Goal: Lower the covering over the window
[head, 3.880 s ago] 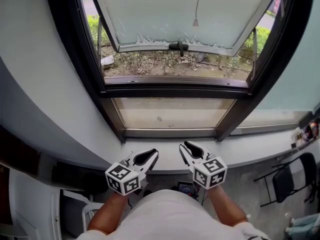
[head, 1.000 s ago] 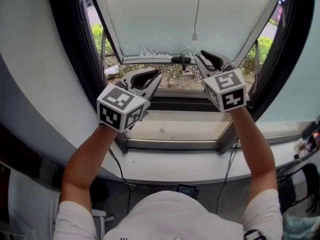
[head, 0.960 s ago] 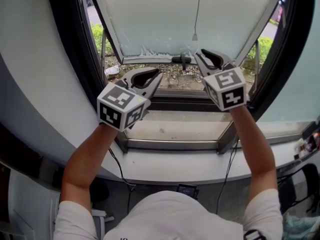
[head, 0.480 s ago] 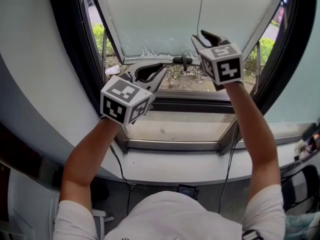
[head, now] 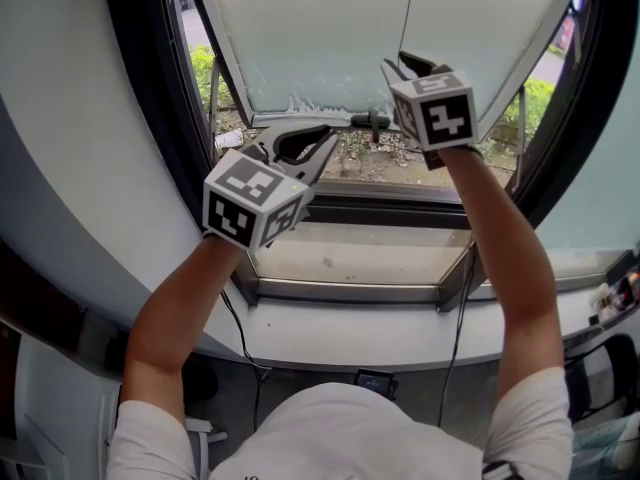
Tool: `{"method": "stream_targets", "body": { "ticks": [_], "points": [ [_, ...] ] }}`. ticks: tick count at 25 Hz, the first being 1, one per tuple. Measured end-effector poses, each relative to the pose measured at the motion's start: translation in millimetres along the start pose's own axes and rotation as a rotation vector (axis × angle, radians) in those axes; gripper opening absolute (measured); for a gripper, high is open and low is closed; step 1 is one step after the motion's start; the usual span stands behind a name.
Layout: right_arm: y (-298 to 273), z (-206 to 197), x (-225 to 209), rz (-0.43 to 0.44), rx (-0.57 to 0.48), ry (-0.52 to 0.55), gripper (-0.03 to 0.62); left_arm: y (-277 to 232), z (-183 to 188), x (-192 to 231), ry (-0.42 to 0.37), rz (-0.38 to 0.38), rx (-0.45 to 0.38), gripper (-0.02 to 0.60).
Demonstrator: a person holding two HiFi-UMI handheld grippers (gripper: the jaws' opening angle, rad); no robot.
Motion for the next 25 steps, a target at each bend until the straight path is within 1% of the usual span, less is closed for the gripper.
{"method": "stream_targets", "body": {
  "ticks": [5, 8, 11, 14, 17, 22, 25],
  "points": [
    [-5, 4, -2, -0.016, -0.001, -0.043, 0.103, 2, -2, -1, -0.004, -0.01, 0.004, 0.034],
    [-5, 5, -6, -0.029, -0.004, -0.073, 0.066, 2, -4, -2, -0.003, -0.014, 0.007, 0.034],
    [-2, 5, -7, -0.05, -0.016, -0.059, 0.031, 3, -6, -2, -0.003, -0.018, 0.011, 0.034],
    [1, 2, -7, -0.056, -0.017, -0.023, 0.023, 4, -8, -1, -0.001, -0.02, 0.014, 0.034],
    [4, 2, -4, -0.077, -0.008, 0.074, 0.023, 5, -9, -1, -0.001, -0.022, 0.015, 0.034],
    [8, 4, 8, -0.119, -0.002, 0.316, 0.021, 3, -9, -3, 0.001, -0.028, 0.012, 0.034],
    [10, 4, 13, -0.11, 0.019, 0.393, 0.021, 3, -10, -5, 0.004, -0.03, 0.014, 0.034]
  ]
}}
Point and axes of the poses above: the fingertips, and each gripper's own axes: y backward along the fingers, x to its left, z out of its top, the point moved 6 cm from there along y, backward along the fingers, and after that the axes turned 5 degrees about -y, right-handed, at the moved point
